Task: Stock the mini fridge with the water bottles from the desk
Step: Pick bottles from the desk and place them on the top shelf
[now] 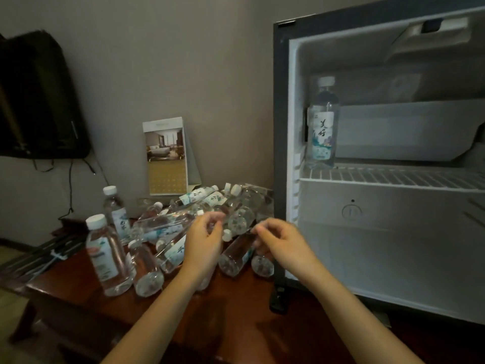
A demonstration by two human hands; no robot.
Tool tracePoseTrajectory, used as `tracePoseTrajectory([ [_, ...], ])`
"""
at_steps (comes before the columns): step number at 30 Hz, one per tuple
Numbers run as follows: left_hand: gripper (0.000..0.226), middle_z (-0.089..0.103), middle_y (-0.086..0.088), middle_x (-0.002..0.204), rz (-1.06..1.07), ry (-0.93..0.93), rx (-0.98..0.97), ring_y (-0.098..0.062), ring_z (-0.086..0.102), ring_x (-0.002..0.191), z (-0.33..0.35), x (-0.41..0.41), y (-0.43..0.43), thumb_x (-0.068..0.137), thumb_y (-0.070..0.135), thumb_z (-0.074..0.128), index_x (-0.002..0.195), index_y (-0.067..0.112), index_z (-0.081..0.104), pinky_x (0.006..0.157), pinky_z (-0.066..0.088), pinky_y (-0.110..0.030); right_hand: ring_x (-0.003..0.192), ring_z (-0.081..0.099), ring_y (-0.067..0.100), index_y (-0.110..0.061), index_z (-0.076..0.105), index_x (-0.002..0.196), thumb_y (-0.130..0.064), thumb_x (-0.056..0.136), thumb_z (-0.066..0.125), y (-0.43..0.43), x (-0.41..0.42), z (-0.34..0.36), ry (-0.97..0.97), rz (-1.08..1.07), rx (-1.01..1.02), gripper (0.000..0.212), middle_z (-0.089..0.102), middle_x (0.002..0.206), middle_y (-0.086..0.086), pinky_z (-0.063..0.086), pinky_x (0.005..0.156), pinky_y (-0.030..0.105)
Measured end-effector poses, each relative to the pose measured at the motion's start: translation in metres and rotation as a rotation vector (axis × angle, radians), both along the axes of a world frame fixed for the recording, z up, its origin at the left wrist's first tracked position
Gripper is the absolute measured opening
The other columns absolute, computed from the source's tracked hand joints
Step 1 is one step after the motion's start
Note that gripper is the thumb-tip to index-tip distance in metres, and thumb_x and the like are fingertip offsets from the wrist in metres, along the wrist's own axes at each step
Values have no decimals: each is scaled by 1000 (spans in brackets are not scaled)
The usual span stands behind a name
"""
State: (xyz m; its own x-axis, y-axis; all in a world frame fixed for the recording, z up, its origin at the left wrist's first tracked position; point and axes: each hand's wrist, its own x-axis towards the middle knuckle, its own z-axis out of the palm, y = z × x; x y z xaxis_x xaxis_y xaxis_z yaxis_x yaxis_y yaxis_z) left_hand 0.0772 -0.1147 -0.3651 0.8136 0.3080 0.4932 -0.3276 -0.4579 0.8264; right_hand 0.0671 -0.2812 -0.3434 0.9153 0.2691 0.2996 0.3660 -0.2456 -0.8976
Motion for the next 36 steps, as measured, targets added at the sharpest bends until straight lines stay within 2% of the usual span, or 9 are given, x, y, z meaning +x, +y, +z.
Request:
tracePoseTrajectory([
  [2,14,55,0,109,108,113,203,-19,58,102,-23,6,17,92,15,53,103,19,60,87,47,-32,69,63,10,-26,64,81,-24,95,50,12,7,-21,21,12,-127,20,67,74,-4,51,69,29],
  [6,39,46,-9,130,171,363,551,-26,44,122,-68,11,28,90,24,52,126,11,46,100,36,-34,86,64,16,-17,67,96,-27,94,51,42,19,-59,52,9,-310,19,70,92,3,49,79,32],
  [9,56,32,-4,145,250,356,703,-24,32,132,-94,7,28,89,27,50,140,14,30,109,30,-33,91,60,13,-16,65,103,-26,94,51,62,25,-80,90,9,-342,19,66,94,-1,43,78,24],
  [13,58,30,-4,142,270,335,449,-27,39,127,-105,2,31,88,29,55,140,20,31,100,38,-34,97,58,12,-18,64,107,-24,94,50,76,32,-95,188,-27,-258,19,65,102,-1,43,81,22],
  [18,58,36,-4,137,267,287,390,-24,44,123,-106,5,34,88,34,57,139,19,34,96,40,-33,103,58,10,-20,63,112,-23,93,53,83,36,-113,223,-90,-124,22,65,109,-3,44,89,23],
  [23,49,54,-4,131,283,330,-12,-21,51,118,-102,5,41,90,43,53,131,19,48,91,39,-29,100,58,9,-19,61,118,-25,92,56,84,39,-113,251,-30,-64,27,64,108,-4,46,91,25],
  [26,51,61,-5,121,306,377,-103,-22,56,110,-103,7,44,86,49,57,126,18,54,90,45,-33,102,60,13,-18,59,120,-25,92,57,86,38,-114,312,18,11,28,64,110,-2,49,92,29],
  [32,34,61,6,103,299,364,-155,-16,59,95,-106,10,46,77,42,68,103,30,52,89,50,-40,89,62,-4,-16,55,126,-15,95,52,86,34,-115,468,243,213,31,66,111,-4,47,66,7],
  [36,33,55,17,88,288,369,-187,-15,60,89,-107,4,46,74,37,70,100,31,51,85,51,-39,89,63,-2,-9,43,139,-11,96,48,84,35,-118,533,294,295,43,63,121,3,48,60,7],
])
